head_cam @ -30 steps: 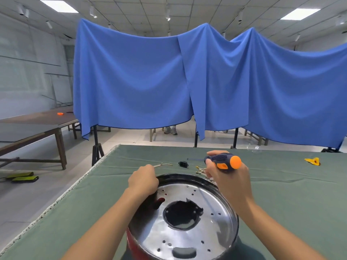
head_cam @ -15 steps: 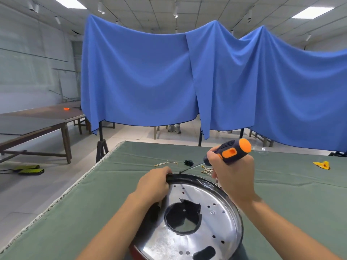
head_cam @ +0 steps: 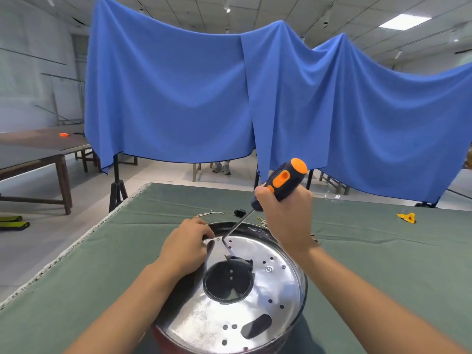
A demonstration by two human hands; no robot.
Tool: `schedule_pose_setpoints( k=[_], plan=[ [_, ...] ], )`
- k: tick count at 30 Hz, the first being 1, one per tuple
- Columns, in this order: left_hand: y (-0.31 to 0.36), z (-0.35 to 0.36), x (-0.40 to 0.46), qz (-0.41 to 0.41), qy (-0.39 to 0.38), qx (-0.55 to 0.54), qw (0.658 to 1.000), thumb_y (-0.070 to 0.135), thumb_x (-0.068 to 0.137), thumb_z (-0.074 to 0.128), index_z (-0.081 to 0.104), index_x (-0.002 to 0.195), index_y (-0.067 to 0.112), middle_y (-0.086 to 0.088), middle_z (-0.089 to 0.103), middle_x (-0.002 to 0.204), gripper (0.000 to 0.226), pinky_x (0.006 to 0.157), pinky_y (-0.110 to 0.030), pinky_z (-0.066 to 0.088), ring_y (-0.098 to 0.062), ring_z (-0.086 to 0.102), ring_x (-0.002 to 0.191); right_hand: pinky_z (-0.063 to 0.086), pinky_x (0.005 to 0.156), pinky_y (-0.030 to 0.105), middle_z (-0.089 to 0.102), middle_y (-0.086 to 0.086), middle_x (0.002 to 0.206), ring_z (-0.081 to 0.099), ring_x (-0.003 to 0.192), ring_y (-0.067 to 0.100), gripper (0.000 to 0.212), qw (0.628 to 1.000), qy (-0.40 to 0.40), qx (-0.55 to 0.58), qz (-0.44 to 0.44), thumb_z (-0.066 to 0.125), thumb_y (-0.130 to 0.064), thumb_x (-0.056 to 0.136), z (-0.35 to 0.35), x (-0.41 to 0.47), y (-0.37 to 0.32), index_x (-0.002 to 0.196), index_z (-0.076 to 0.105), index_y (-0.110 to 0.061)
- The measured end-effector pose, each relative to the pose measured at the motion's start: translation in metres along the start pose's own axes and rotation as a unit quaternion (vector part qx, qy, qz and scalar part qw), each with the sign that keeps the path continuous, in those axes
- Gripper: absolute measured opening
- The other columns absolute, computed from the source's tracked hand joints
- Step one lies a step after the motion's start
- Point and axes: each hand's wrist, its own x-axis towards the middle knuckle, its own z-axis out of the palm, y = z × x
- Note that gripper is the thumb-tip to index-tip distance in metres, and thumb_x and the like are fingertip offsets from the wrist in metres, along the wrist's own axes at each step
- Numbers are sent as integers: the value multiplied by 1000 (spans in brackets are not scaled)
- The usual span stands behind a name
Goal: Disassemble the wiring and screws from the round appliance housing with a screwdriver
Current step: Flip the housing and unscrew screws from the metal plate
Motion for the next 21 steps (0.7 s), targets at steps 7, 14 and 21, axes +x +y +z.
schedule_pose_setpoints(
  k=[7, 14, 21],
  plan=[
    [14, 2, -2, -14, -45, 98, 994, 13, 88, 46, 71, 104, 26, 4, 50, 136, 33, 91, -33, 43, -22, 47, 122, 31, 44, 19, 40, 3, 42, 40, 48, 17, 26, 1000, 0, 0, -22, 57, -21, 66, 2, -2, -2, 51, 44, -4],
    [14, 2, -2, -8, -55, 132, 990, 15, 89, 44, 71, 104, 26, 2, 49, 135, 32, 94, -36, 43, -23, 46, 122, 31, 44, 25, 49, 10, 52, 35, 46, 16, 31, 999, -20, 2, -36, 53, -29, 66, 4, 0, -2, 48, 42, -7],
    [15, 2, -2, -11, -53, 139, 989, 12, 88, 45, 71, 101, 25, 1, 50, 135, 32, 91, -36, 43, -25, 46, 120, 33, 45, 30, 44, 12, 44, 38, 47, 25, 38, 999, -33, -5, -31, 47, -37, 63, 6, -3, 3, 48, 43, -3]
  ],
)
